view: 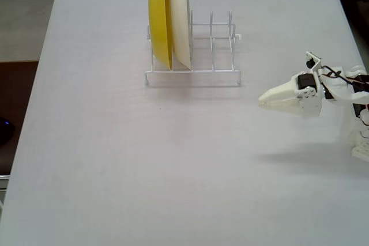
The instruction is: Please give me two plates.
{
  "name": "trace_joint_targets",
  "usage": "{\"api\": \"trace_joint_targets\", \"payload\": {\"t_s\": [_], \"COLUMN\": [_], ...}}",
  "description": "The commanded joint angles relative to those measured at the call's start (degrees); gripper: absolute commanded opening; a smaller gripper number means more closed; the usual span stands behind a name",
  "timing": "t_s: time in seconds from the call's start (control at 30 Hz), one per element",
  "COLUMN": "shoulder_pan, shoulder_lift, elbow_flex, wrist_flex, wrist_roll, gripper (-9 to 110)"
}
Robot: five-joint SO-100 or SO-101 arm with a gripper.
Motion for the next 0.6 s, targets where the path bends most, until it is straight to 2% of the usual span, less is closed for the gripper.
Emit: {"api": "trace_joint_targets", "payload": {"t_s": [0.0, 0.3, 0.57], "shoulder_pan": [0.7, 1.85, 1.93], "shoulder_lift": [0.88, 0.88, 0.88], "elbow_flex": [-0.35, 0.44, 0.53], "wrist_flex": [3.69, 14.06, 16.96], "wrist_roll": [0.0, 2.29, 0.26], "gripper": [0, 0, 0]}}
